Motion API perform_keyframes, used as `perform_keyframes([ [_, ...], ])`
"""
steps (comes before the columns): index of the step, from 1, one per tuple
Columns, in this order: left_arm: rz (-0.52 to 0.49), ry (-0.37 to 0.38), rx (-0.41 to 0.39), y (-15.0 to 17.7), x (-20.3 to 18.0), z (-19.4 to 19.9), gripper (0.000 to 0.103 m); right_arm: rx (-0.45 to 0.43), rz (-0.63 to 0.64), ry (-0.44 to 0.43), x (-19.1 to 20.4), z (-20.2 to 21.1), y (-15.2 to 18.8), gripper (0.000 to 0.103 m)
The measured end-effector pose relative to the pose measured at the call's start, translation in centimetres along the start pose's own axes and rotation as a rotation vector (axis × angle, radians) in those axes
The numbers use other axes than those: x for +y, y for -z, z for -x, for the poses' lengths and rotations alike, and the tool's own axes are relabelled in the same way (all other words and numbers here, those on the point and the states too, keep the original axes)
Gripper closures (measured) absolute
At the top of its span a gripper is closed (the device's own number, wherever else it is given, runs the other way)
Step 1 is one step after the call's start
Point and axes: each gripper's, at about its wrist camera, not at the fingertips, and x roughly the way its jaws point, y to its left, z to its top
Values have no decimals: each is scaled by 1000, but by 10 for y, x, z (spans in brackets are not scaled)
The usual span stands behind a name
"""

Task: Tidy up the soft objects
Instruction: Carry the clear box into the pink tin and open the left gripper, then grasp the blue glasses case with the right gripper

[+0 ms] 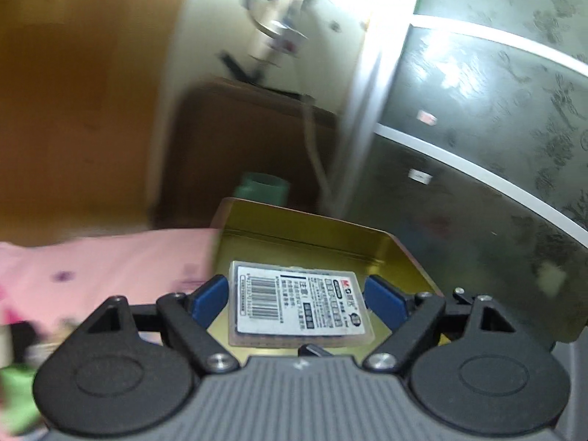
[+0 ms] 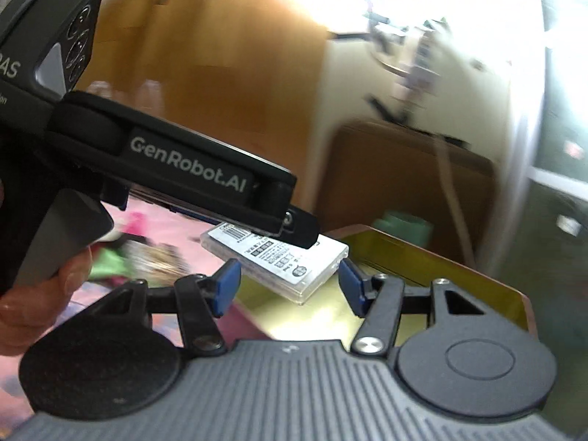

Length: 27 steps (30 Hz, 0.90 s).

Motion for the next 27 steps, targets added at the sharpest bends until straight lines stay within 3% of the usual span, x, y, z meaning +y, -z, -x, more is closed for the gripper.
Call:
perform_keyframes([
  [6, 2, 21, 133, 13, -30, -67, 18, 99, -83, 72, -36, -10, 31, 41],
  [9, -7, -5, 148, 18, -27, -65, 16, 99, -115, 98, -37, -12, 38, 30],
  [16, -9, -49, 9, 19, 6, 22, 10, -42, -165, 70, -22, 4, 29, 29],
  [19, 1, -101, -55, 32, 28, 73, 6, -93, -171, 34, -6, 10, 22, 29],
  [27, 18, -420, -89, 92, 97, 162, 4, -81, -174, -140, 67, -12, 10, 29],
])
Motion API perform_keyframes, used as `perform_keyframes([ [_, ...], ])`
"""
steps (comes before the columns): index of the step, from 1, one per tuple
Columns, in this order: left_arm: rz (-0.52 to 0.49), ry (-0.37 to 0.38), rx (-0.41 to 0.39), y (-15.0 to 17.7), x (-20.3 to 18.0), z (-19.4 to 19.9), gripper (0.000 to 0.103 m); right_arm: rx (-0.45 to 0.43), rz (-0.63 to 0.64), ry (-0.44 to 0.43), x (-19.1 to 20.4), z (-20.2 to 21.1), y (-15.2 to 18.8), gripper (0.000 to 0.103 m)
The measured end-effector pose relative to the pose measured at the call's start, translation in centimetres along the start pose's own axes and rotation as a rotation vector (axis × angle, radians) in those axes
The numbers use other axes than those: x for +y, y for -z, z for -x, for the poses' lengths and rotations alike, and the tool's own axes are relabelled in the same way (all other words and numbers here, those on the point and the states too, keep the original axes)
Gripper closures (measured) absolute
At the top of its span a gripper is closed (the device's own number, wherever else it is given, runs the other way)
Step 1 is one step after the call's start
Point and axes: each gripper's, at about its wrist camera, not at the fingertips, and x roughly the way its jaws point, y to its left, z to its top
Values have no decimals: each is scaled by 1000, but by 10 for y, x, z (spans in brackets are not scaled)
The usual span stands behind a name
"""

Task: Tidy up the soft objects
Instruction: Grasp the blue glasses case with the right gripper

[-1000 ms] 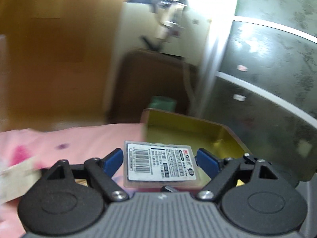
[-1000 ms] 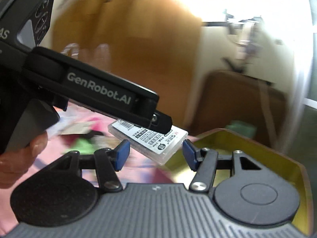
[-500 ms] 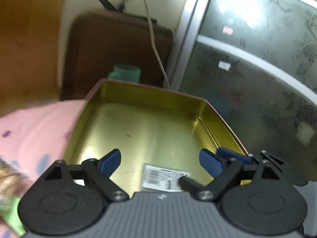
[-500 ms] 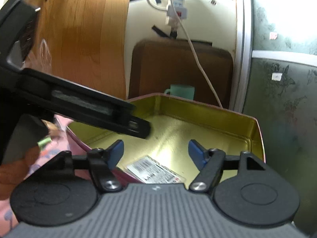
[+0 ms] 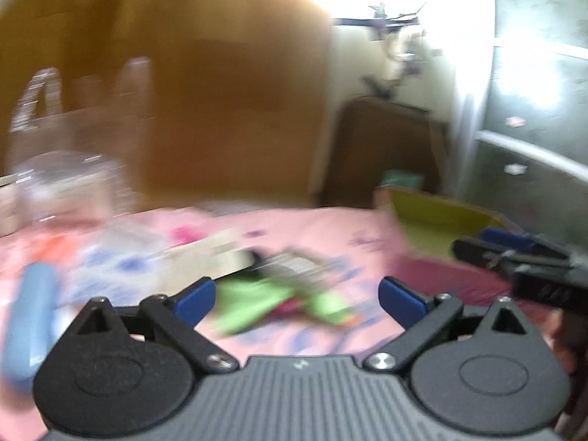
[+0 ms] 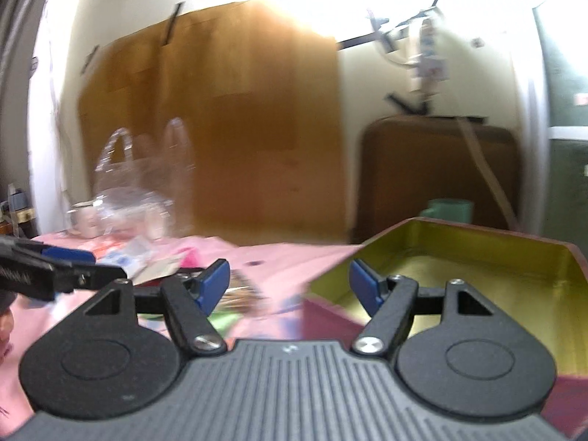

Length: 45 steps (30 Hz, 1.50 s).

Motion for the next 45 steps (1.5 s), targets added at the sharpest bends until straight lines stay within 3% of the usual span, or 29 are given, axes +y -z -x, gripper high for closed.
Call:
perform_keyframes([
  [4, -7, -133, 10, 23, 34, 14, 4, 73, -10, -73, 40, -24, 8, 29],
  [10, 9, -159, 6, 58, 63, 43, 4, 191, 57, -178, 89, -49, 20, 30],
  [12, 33, -129, -37, 59, 70, 55, 4, 221, 73, -209, 101, -56, 19, 32],
  [15, 23, -171, -99, 56, 74, 72, 4, 259, 55, -269, 117, -65, 14, 32],
  [22, 156, -261, -236, 47, 114, 113, 4, 292, 122, -413, 177, -82, 7, 32],
  [24, 168, -300, -273, 48, 119, 127, 4, 300, 147, -445, 199, -92, 6, 25],
  [29, 165, -359, -320, 66, 121, 160, 3, 351, 116, -486, 243, -130, 3, 15],
  [35, 178, -401, -274, 90, 121, 173, 3, 461, 72, -450, 277, -168, 18, 11],
  [37, 176, -396, -257, 90, 122, 169, 3, 489, 87, -438, 281, -174, 25, 14],
  [39, 184, -384, -250, 89, 124, 164, 3, 458, 127, -432, 279, -169, 25, 35],
  [43, 192, -340, -223, 88, 123, 153, 3, 473, 129, -463, 249, -157, 22, 46],
  [45, 193, -307, -203, 87, 120, 146, 3, 461, 153, -472, 234, -144, 24, 47],
])
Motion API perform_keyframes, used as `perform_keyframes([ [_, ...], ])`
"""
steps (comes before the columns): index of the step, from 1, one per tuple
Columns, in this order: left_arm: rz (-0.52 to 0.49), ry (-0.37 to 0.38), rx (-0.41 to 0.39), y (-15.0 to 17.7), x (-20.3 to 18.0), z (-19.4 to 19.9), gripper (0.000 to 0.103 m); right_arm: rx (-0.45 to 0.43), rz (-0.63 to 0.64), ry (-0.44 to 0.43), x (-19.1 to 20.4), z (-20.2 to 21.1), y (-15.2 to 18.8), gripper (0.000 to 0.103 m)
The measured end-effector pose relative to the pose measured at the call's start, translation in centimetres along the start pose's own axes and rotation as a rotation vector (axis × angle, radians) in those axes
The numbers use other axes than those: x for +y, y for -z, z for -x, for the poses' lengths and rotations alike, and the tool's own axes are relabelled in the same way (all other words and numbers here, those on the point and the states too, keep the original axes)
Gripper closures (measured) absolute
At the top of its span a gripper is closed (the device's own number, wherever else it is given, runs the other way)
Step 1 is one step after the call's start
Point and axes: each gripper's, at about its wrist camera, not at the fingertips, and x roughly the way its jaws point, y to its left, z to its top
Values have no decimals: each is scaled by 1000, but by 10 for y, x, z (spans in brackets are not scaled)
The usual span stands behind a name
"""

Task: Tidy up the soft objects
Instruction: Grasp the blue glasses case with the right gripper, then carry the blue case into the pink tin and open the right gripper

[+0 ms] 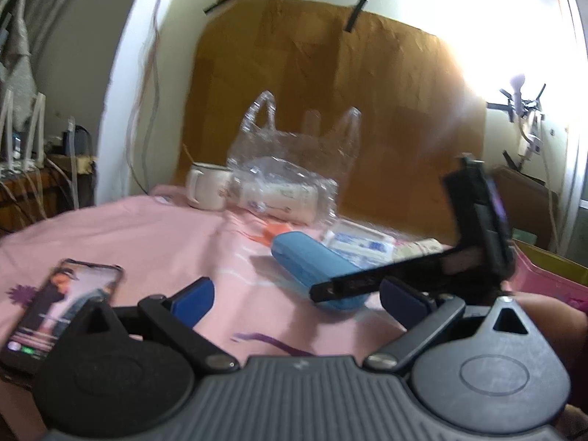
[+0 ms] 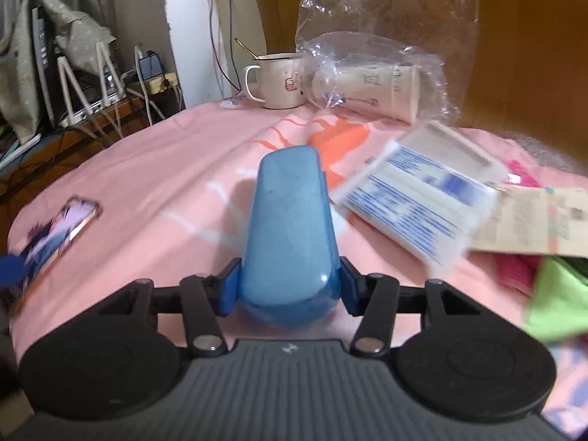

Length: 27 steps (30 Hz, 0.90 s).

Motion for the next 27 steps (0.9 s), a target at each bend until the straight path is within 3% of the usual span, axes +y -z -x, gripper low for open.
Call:
perform_keyframes([
  [7, 18, 109, 118, 3, -19, -20, 2, -15, 91, 26, -23, 69, 54, 47],
  [15, 94, 244, 272, -7, -51, -57, 1, -55, -26, 86, -50, 116, 91, 47],
  [18, 115, 302, 358, -11, -70, -77, 1, -73, -109, 53, -61, 124, 98, 47],
  [22, 230, 383, 506, -9, -84, -108, 1, -94, -209, -15, -70, 130, 105, 47],
  [27, 251, 397, 588, -3, -104, -133, 5, -115, -260, -59, -75, 132, 110, 47],
])
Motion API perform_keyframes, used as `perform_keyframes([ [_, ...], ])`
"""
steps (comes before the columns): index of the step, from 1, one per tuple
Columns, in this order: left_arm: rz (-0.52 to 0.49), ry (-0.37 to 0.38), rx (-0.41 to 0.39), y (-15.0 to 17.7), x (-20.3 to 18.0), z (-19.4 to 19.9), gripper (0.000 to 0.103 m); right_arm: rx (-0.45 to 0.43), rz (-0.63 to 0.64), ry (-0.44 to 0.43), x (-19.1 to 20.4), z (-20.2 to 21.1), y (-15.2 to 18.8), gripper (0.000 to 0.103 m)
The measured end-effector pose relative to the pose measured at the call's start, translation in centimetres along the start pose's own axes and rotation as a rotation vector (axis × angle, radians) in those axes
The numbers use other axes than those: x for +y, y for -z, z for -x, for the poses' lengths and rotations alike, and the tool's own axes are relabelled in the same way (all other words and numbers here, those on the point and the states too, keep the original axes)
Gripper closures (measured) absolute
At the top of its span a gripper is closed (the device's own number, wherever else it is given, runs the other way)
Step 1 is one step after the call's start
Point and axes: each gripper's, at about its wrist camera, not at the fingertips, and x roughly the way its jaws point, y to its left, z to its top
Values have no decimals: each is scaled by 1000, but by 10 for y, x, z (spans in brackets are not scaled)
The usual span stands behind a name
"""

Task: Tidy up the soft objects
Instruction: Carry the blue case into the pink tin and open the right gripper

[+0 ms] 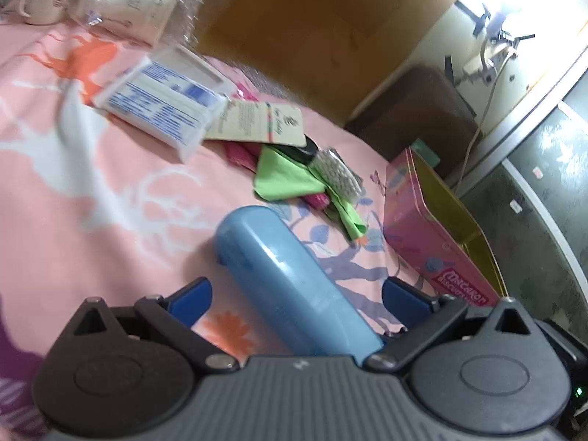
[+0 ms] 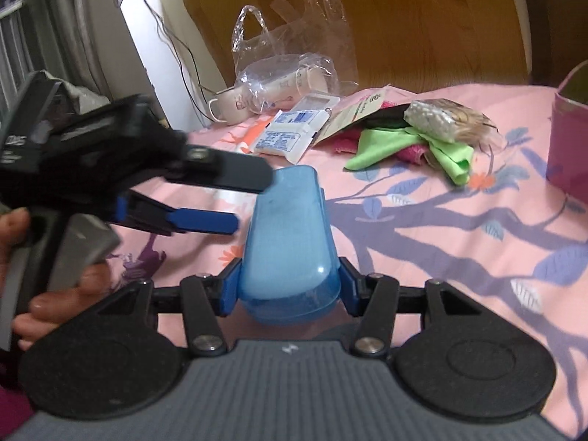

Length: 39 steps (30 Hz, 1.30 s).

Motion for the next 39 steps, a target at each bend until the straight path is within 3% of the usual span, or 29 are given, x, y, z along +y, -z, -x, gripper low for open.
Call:
perform_keyframes([
  [3, 8, -13, 33, -1, -5, -14, 15, -12, -11, -11, -5, 6, 4, 47],
  [5, -6, -39, 24, -2, -13, -17, 35, -25, -12, 7, -9, 10, 6, 47],
  [8, -21, -27, 20, -10, -27, -21, 38, -70, -6, 33, -16, 23, 4, 47],
  [12, -116, 29, -12, -30, -72, -32, 38, -190, 28, 117, -26, 52, -7, 47],
  [18, -316, 157, -34, -61, -174, -84, 37, -361, 63, 361, -58, 103, -28, 47],
  [24, -419, 211, 2, -70, -241, -158, 36, -405, -43, 530, -118, 127, -40, 47],
  [28, -461, 138, 17, -61, -253, -196, 30, -341, -84, 587, -153, 121, -47, 47],
  [31, -501, 92, 13, -52, -248, -200, 29, -293, -100, 605, -164, 110, -55, 42],
  [34, -496, 108, -4, -49, -237, -184, 23, -304, -130, 602, -167, 108, -53, 35],
  [39, -504, 142, -121, -49, -209, -121, 16, -395, -135, 618, -150, 113, -46, 32],
])
